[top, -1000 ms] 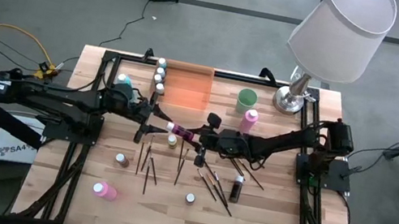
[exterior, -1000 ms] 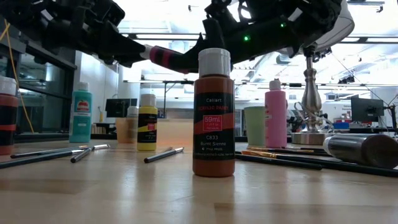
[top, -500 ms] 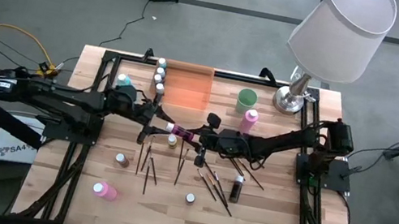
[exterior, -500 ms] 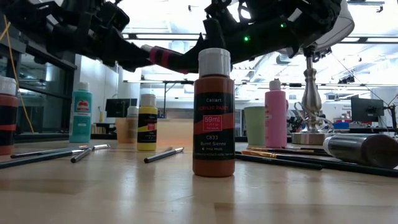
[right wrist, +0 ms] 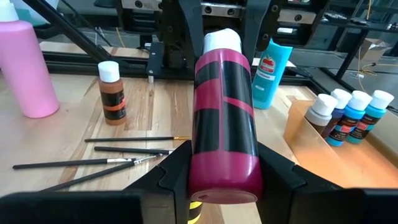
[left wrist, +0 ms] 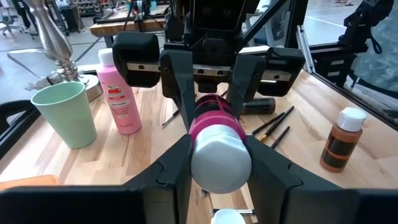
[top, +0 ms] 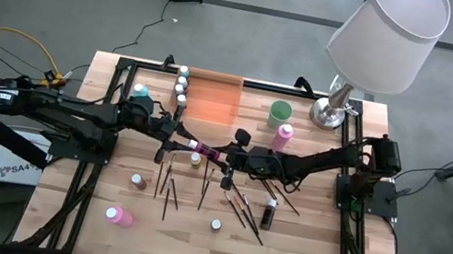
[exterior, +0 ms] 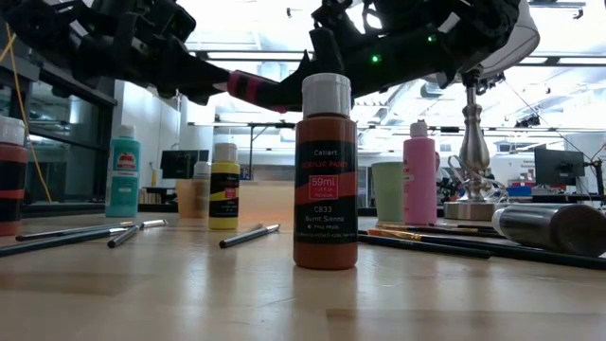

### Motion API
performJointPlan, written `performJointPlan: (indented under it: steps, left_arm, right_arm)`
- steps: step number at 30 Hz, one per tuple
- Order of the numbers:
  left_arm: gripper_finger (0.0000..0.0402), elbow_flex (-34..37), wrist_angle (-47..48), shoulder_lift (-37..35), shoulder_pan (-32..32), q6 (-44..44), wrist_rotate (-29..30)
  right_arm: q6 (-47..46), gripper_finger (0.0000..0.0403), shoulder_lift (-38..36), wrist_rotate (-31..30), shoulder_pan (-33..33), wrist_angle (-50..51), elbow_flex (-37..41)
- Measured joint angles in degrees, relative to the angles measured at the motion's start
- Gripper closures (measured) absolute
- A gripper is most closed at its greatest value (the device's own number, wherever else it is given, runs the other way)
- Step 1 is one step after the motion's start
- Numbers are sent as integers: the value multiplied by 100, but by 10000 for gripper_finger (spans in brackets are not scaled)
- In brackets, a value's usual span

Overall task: Pick & Place Paint Supplies
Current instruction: Put the small pink paint bottle into the orange bin

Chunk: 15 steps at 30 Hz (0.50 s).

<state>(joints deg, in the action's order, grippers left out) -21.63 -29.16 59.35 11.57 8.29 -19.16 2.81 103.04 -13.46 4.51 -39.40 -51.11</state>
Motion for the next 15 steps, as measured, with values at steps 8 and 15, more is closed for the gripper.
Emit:
performJointPlan:
  steps: [8, 15]
  left_arm:
    - [287, -2, 30, 0, 2, 4, 53]
    - [287, -233, 593, 2, 2, 26, 531]
  right_arm:
    - [3, 254, 0, -102, 0, -8, 0]
    - [-483, 187, 0, -360, -4, 99, -4]
